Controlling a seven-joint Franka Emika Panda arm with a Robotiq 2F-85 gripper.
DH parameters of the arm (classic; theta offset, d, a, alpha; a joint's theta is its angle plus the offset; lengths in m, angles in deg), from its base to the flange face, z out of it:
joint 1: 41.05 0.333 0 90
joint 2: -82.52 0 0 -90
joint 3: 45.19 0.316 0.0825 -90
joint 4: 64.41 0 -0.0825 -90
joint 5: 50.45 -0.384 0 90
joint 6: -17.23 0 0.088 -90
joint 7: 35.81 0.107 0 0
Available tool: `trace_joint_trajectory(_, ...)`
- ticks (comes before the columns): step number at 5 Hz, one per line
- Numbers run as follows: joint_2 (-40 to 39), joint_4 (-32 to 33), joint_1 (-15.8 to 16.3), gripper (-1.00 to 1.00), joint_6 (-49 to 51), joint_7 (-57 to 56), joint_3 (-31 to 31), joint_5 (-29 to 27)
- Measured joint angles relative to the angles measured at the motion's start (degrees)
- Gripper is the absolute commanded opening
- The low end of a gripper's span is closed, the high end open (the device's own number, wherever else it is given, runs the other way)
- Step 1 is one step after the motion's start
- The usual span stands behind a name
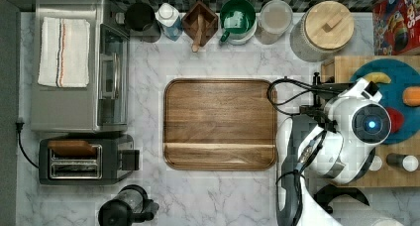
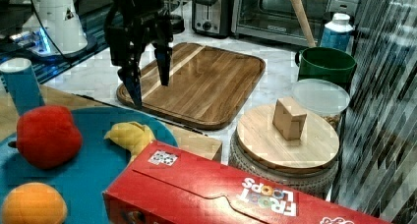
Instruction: Open the drawer.
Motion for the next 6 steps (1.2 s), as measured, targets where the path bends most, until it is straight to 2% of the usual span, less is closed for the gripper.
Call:
trace_joint_trajectory(3,-0.01,3.69,0.49,1.0,-3.13,0.06,0.1,-1.28)
trace_joint_trajectory(5,-2.38,5.26,0.7,1.0,-13.15,0.78,0.02,-0.73)
trace_joint_trajectory(6,-4.2,5.93,0.74,1.0,-14.55,1.9,-0.03,-0.39)
